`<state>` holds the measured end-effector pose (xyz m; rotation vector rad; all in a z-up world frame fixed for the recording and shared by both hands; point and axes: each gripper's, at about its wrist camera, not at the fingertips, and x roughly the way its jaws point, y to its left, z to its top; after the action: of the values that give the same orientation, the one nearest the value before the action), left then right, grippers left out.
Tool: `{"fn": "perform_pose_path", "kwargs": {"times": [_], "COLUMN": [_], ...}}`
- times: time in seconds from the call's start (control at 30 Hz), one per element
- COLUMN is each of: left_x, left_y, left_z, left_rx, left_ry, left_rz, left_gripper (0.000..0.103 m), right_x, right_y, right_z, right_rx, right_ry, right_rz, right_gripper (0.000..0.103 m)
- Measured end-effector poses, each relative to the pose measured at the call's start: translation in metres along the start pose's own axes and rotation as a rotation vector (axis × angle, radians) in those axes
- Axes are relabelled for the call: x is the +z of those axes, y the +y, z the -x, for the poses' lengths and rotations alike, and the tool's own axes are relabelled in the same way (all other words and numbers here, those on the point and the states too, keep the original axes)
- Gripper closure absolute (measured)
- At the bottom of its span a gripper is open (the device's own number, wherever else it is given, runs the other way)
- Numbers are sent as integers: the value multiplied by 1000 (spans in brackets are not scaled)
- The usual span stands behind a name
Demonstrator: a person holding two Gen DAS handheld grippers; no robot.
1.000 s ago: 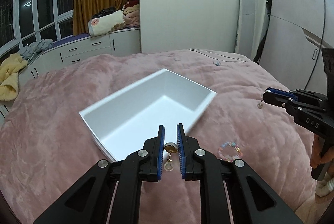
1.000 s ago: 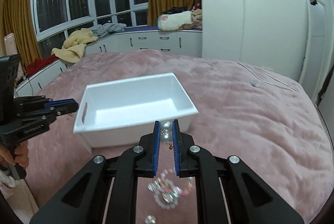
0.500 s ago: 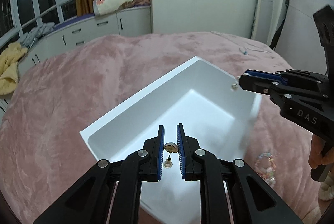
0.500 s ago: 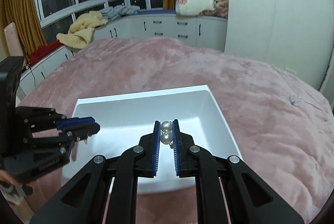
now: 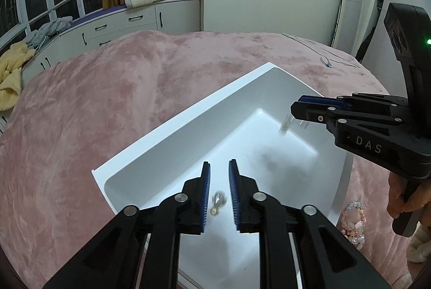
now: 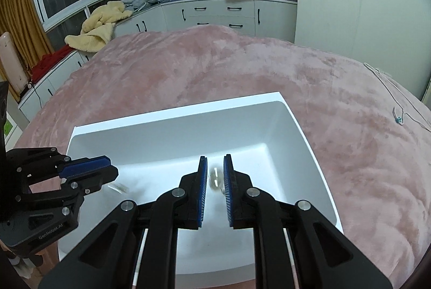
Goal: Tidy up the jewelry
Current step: 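Open the left tool over the white box while the right tool releases the pearl earring inside, then move both tools back to the jewelry pile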
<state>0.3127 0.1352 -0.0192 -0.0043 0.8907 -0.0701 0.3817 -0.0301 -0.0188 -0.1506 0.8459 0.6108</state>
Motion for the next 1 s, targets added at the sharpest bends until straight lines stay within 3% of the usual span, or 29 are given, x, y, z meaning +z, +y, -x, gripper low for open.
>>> {"fn": "perform_pose_path", "kwargs": {"times": [0.07,0.13,0.2,0.57,0.7,1.0], "left_x": [1,1,2,0,-15,-61], "left_y": [-3,-7,-10,-52,-75,-128], "left_z": [3,7,14,81,116,139], "left_rx": [11,24,35,8,-23,-94], "left_ry": [-8,-25,-45,-153,-217,-235], "left_rz": [-11,-23,-32,-109,-118,-171], "left_gripper": [76,63,57,44,29,23], "right_x": [0,1,2,-8,-35,-108], "right_y": [1,0,-1,-17,-27,-45], "right_z": [3,11,21,113,158,189], "right_rx": [-2,-21,-28,-41,-59,-116], "right_ry": [-5,-27,-62,-209,-270,-229], "right_rz": [8,12,3,-13,-24,-40], "right_gripper": [80,53,48,43,37,37]}}
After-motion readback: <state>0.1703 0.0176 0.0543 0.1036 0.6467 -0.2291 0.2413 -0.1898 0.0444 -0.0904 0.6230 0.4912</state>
